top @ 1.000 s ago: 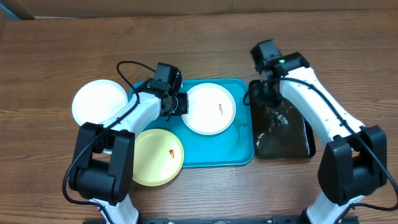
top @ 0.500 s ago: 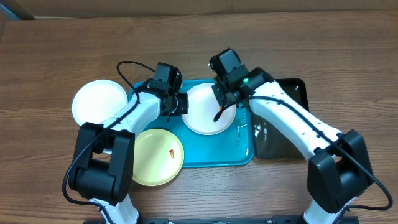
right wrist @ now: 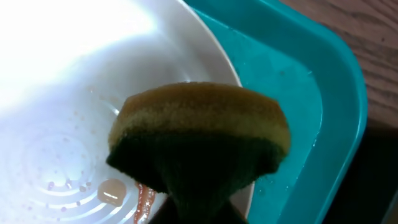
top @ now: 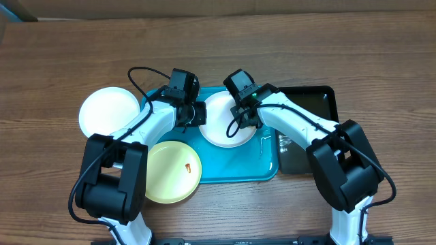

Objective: Clean dirty plates on tray and stack at the side
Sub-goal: 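Scrub the white plate held by the left gripper with the sponge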

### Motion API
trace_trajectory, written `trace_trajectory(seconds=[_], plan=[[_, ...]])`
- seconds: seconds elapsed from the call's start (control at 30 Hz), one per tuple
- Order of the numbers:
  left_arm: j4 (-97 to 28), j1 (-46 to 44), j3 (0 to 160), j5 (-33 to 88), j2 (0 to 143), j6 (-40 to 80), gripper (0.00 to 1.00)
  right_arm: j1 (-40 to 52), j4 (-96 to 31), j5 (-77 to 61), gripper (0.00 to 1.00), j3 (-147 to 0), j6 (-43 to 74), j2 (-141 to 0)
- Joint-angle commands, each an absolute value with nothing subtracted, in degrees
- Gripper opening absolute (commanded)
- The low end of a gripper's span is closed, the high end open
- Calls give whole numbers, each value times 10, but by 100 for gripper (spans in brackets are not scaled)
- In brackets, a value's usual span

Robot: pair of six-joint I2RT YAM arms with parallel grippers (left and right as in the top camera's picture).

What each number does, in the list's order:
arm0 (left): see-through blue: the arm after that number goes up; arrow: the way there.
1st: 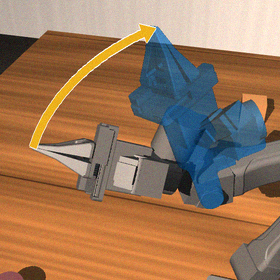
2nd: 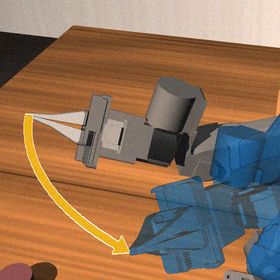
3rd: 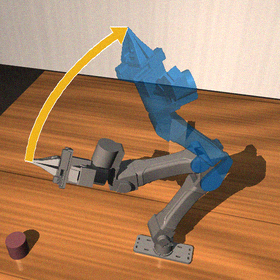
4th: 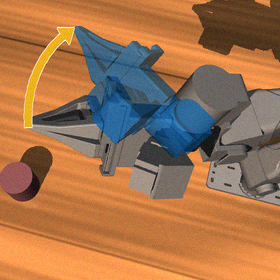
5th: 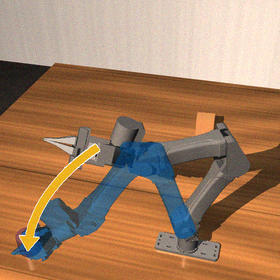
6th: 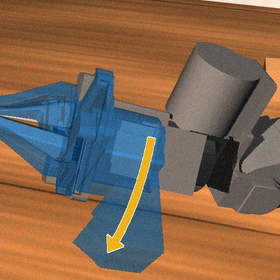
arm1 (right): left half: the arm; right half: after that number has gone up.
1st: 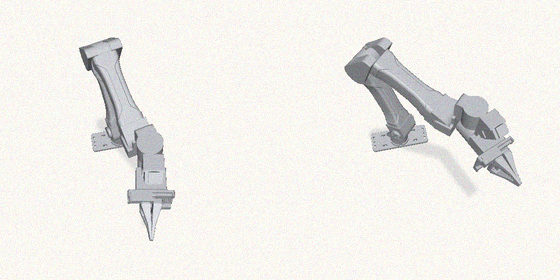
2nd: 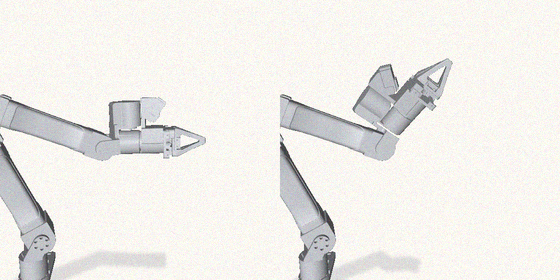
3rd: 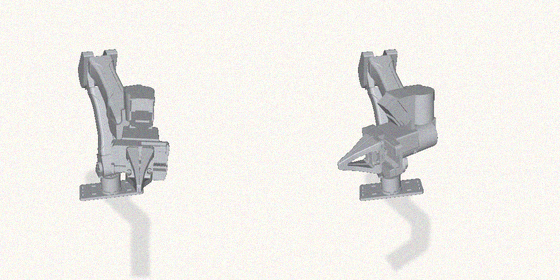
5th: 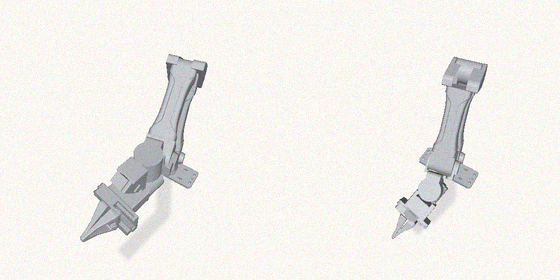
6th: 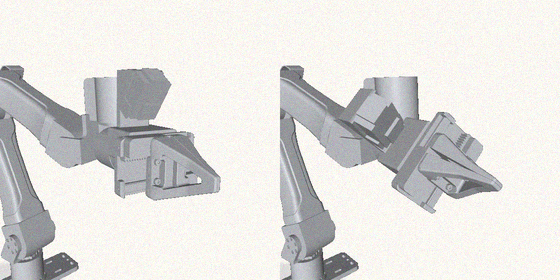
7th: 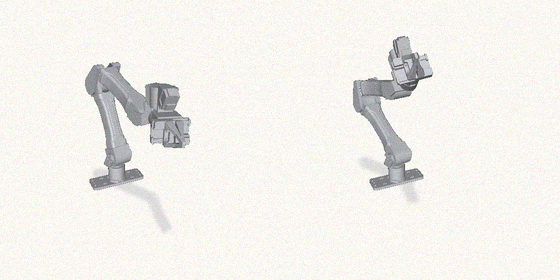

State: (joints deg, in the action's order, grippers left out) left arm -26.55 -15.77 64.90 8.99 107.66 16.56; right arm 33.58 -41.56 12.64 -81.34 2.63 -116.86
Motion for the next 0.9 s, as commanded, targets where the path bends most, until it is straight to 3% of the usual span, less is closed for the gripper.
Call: trace_trajectory(seconds=[0.0, 0.03, 0.13, 0.2, 0.43, 0.87], plan=[[-267, -162, 647, 86, 1083, 167, 6, 338, -413, 139, 25, -814, 21, -1177], [-267, -162, 647, 86, 1084, 168, 6, 338, -413, 139, 24, -814, 21, -1177], [-267, -162, 647, 86, 1084, 168, 7, 338, -418, 139, 8, -814, 21, -1178], [-267, -162, 647, 86, 1083, 168, 7, 338, -419, 138, 5, -814, 21, -1178], [-267, -162, 647, 87, 1084, 168, 7, 338, -410, 121, 4, -814, 46, -1196], [-267, -162, 647, 91, 1084, 167, 4, 337, -427, -48, 4, -813, 76, -1200]])
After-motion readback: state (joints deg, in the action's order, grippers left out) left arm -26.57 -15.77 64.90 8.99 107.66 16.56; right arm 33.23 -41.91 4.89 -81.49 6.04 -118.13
